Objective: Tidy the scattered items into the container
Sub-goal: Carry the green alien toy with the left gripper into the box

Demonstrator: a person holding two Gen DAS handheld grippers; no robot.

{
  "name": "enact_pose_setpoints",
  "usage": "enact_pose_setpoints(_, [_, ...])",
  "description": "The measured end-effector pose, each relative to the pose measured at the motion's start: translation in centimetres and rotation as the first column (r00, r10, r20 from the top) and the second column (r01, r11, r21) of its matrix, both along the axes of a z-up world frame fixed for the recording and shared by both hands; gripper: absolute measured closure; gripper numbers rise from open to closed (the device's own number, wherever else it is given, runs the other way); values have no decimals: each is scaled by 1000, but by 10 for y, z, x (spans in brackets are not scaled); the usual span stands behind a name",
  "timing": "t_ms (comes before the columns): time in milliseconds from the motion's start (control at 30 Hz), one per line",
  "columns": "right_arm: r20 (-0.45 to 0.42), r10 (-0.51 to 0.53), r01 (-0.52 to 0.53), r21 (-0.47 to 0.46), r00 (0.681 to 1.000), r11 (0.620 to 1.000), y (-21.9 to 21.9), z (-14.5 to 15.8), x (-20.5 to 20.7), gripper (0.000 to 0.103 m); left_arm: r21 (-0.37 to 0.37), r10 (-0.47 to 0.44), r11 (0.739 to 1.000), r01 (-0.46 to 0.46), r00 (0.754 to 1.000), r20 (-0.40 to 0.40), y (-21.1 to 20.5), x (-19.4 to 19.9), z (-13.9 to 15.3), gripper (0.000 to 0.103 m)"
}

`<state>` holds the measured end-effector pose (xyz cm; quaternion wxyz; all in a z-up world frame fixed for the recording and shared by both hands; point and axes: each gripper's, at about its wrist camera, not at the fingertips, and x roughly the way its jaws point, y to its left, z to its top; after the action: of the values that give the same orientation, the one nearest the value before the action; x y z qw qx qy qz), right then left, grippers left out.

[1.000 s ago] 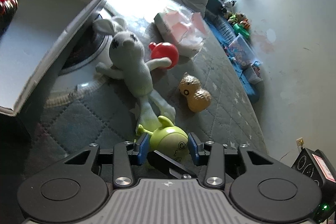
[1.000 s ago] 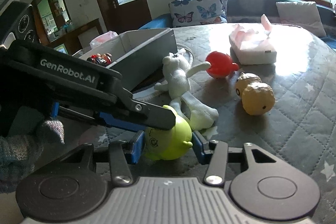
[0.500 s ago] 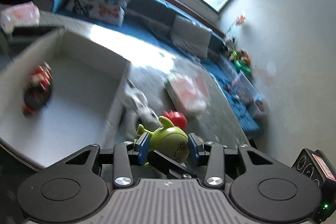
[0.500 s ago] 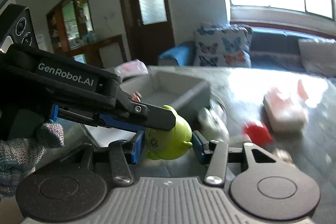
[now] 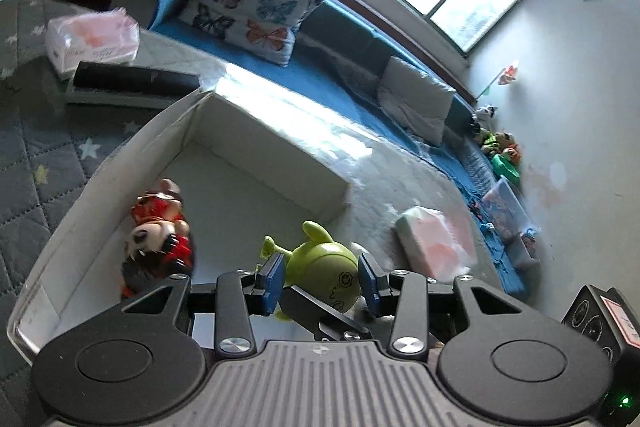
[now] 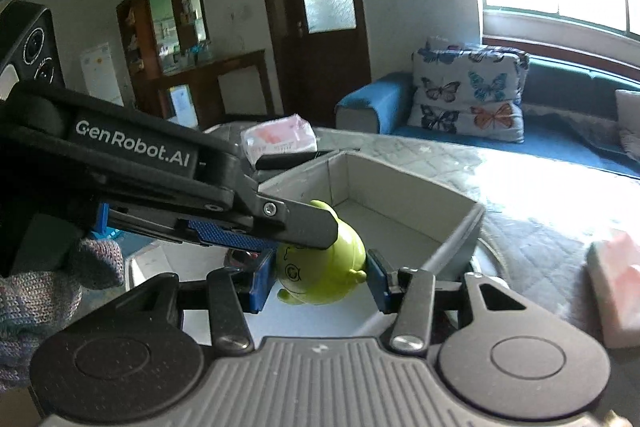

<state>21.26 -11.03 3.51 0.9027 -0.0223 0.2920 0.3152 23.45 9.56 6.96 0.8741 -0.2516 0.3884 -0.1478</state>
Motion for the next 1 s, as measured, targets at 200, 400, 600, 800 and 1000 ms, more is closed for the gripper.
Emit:
enact_pose_setpoints(200, [-32, 47, -49, -69, 998, 996, 19, -20, 24, 54, 1, 21, 1000, -21, 998, -53, 7, 17, -19, 61])
enact_pose_setpoints(400, [-43, 95, -101, -162, 995, 982, 36, -31, 30, 54, 47, 38, 998, -34, 995, -88, 4, 25, -29, 61])
enact_pose_setpoints(600, [-55, 137, -146, -258, 989, 955, 57, -42, 30, 54, 75, 49, 996, -41, 992, -113, 0, 29, -35, 61])
enact_pose_setpoints(800, [-74, 154, -169, -306, 985, 937, 68, -48, 38, 54, 79, 50, 996, -41, 992, -116, -2, 29, -36, 61])
enact_pose_setpoints(1000, [-76, 150, -166, -310, 986, 936, 68, -50, 42, 53, 74, 60, 996, -51, 990, -124, -2, 27, -37, 61])
